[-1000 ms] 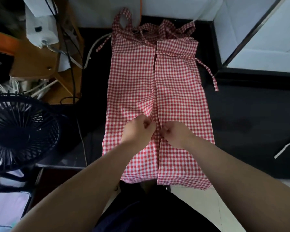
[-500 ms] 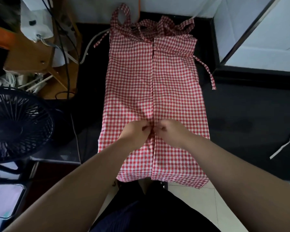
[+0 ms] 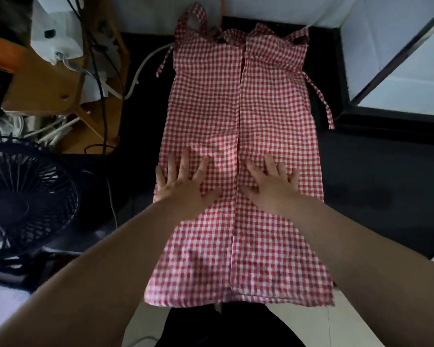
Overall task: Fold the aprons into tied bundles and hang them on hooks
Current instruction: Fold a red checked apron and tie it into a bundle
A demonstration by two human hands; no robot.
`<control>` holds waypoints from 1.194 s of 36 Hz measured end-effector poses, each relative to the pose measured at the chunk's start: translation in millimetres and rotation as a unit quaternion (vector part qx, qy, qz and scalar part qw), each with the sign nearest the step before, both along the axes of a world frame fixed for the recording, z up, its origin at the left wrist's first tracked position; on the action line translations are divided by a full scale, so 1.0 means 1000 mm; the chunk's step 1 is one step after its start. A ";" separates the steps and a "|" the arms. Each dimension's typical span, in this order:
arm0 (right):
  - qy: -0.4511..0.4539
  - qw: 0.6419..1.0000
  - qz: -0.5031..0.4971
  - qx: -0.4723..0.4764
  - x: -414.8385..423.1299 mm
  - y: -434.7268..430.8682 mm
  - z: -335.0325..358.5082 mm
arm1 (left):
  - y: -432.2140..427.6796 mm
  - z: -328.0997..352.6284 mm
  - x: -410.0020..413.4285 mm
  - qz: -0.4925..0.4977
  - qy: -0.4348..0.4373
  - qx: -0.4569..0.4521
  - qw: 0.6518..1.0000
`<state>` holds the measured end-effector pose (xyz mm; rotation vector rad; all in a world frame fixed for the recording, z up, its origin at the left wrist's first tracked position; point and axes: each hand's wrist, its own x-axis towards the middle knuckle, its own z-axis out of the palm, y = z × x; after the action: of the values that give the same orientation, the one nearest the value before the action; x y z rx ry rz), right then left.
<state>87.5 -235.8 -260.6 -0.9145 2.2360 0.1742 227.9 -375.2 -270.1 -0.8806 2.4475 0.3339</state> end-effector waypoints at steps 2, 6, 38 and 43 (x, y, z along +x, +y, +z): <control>0.029 0.999 -0.002 -0.025 -0.017 -0.009 -0.002 | -0.015 0.003 -0.019 -0.008 -0.011 -0.022 1.000; 0.158 0.982 -0.030 -0.099 -0.035 -0.021 0.003 | -0.027 0.009 -0.046 -0.019 0.007 -0.122 0.992; 0.043 0.954 0.252 -0.158 0.083 0.084 0.015 | 0.078 0.008 0.101 -0.156 0.133 0.107 0.973; 0.053 0.949 0.248 -0.187 0.086 0.088 0.013 | 0.086 0.001 0.106 -0.117 0.294 0.077 0.946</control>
<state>173.3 -147.4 -247.9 -1.7061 2.1294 0.0226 334.4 -288.9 -269.4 -0.4529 2.9731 0.7803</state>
